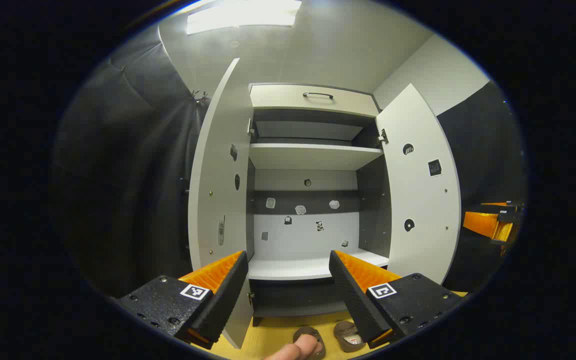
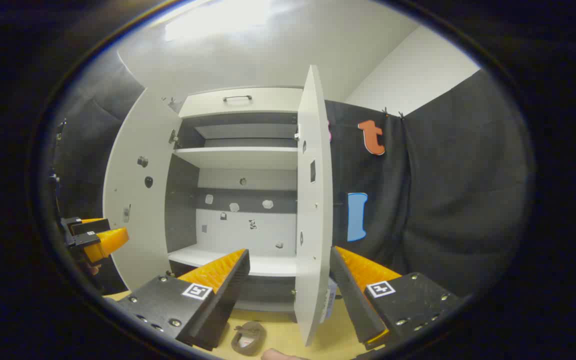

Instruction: Grab one shoe with the right hand and put it into the shoe cabinet, grab the other shoe with the left hand and put it into the shoe cabinet; then close the right door with the right hand and the left door with the left hand.

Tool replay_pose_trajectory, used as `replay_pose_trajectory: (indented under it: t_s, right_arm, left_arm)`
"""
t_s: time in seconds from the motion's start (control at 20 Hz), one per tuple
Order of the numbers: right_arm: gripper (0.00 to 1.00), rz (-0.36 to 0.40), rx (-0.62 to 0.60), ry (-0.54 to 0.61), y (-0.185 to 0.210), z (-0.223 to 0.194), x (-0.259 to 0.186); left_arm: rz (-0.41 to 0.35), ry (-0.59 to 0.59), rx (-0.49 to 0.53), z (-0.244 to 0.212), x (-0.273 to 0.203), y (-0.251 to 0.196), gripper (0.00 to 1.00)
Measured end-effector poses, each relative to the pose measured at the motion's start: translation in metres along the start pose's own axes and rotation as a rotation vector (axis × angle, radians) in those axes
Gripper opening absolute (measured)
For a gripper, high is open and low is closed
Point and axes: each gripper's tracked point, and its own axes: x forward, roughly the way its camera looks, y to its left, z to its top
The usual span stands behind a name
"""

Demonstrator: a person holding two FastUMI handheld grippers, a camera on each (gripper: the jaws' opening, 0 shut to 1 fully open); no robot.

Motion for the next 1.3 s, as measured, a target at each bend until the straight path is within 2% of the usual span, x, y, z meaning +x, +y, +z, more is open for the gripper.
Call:
replay_pose_trajectory:
  t_s: [0.35, 0.75, 1.0, 1.15, 1.3]
  right_arm:
    - [0.96, -0.003, -0.020, -0.047, 0.015, 0.010, -0.001]
    - [0.96, -0.005, -0.049, -0.017, 0.027, -0.023, 0.021]
    - [0.96, 0.056, -0.068, 0.068, 0.057, -0.087, 0.043]
    - [0.97, 0.015, -0.109, 0.079, 0.060, -0.127, 0.056]
    - [0.96, 0.008, -0.147, 0.131, 0.072, -0.184, 0.064]
  left_arm:
    - [-0.011, 0.020, 0.000, -0.009, 0.010, 0.000, 1.00]
    - [-0.015, -0.006, -0.016, -0.010, 0.020, -0.006, 0.99]
    - [-0.055, -0.024, -0.012, -0.023, 0.034, -0.025, 1.00]
    - [-0.079, -0.013, -0.030, -0.041, 0.052, -0.034, 1.00]
    - [-0.083, 0.016, -0.053, -0.065, 0.072, -0.034, 1.00]
